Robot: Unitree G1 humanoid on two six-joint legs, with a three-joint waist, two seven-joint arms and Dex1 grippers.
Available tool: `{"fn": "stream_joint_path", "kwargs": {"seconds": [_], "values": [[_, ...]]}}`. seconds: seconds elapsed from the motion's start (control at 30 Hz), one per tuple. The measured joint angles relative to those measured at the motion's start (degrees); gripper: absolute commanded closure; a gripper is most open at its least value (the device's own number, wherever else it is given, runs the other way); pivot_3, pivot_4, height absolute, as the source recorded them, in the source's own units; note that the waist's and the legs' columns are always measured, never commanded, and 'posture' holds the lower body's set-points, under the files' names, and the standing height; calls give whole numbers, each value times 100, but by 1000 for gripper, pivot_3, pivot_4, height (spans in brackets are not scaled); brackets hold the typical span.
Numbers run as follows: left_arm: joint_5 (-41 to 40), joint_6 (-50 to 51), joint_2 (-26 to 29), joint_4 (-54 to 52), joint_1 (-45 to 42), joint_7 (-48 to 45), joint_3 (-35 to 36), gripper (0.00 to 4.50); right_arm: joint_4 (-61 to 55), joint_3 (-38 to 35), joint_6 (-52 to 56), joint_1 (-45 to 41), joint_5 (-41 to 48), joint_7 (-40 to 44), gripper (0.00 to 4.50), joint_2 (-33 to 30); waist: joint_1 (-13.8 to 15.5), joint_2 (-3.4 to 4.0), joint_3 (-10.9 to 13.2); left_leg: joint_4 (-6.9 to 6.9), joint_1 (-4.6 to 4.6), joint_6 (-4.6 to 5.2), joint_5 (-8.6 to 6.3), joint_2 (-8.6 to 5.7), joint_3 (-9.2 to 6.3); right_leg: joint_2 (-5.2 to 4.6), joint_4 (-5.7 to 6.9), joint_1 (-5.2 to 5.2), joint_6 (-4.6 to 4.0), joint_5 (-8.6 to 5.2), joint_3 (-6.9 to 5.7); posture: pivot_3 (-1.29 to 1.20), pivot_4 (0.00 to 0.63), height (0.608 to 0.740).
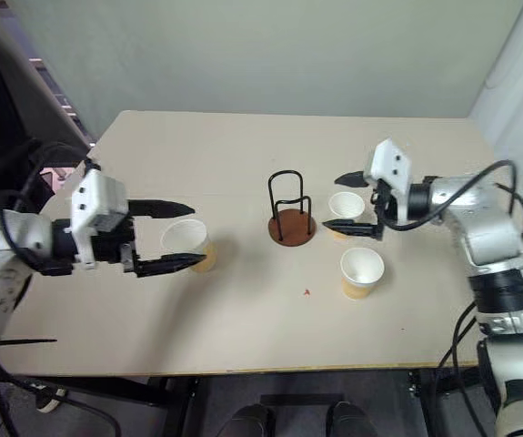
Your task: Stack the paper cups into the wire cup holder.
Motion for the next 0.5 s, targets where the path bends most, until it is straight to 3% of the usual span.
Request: {"fn": "stream_joint_path", "kwargs": {"seconds": [0.2, 0.5], "values": [[213, -26, 6, 84, -107, 145, -45, 32, 1398, 85, -735, -592, -424, -66, 0, 756, 14, 0, 0, -2, -51, -68, 38, 3, 2, 3, -4, -45, 1, 1, -3, 0, 150, 740], [186, 194, 67, -179, 23, 206, 4, 32, 2868, 235, -1541, -968, -848, 155, 0, 1396, 33, 0, 0, -5, -65, -78, 29, 4, 3, 3, -7, -56, 0, 0, -4, 0, 150, 740]]}}
